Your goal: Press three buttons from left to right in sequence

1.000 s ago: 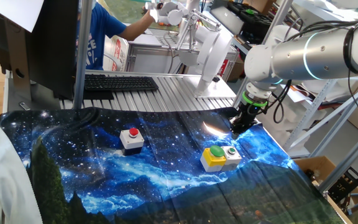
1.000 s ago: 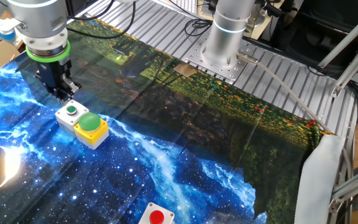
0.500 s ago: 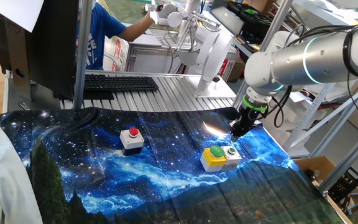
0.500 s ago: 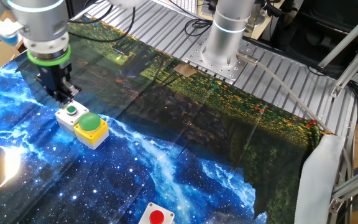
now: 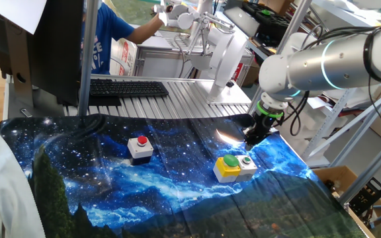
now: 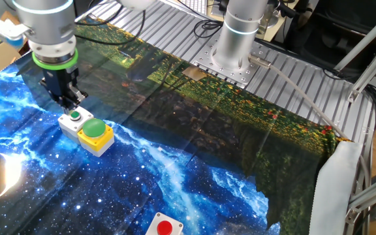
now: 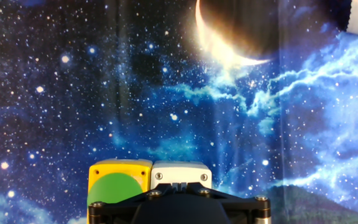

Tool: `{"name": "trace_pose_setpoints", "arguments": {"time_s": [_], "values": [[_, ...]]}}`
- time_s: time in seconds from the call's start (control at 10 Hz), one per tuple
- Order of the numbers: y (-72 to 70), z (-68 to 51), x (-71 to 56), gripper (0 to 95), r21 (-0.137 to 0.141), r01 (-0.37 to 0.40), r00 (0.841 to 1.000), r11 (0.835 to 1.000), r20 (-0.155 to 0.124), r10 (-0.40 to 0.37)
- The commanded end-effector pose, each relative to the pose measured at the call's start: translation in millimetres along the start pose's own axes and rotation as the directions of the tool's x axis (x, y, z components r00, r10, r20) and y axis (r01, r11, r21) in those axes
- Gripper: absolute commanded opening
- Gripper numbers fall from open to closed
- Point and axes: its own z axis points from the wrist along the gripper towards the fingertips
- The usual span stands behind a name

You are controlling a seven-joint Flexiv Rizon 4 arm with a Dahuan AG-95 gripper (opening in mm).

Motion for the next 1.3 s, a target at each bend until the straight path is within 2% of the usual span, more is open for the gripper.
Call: {"name": "trace_pose_setpoints", "arguments": {"time_s": [0.1,0.4,0.7,1.3], "values": [[1.8,3.4,-2.7,0.0,0.001,-0.01,1.0,1.0,-0.002,0.01],[0.0,9.1,-5.5,0.0,0.0,-0.008,1.0,1.0,0.001,0.008],[-4.7,22.3,-11.2,0.0,0.002,-0.006,1.0,1.0,0.0,0.006],[-7.7,19.5,-11.8,0.0,0.0,-0.012,1.0,1.0,-0.018,0.012]]}}
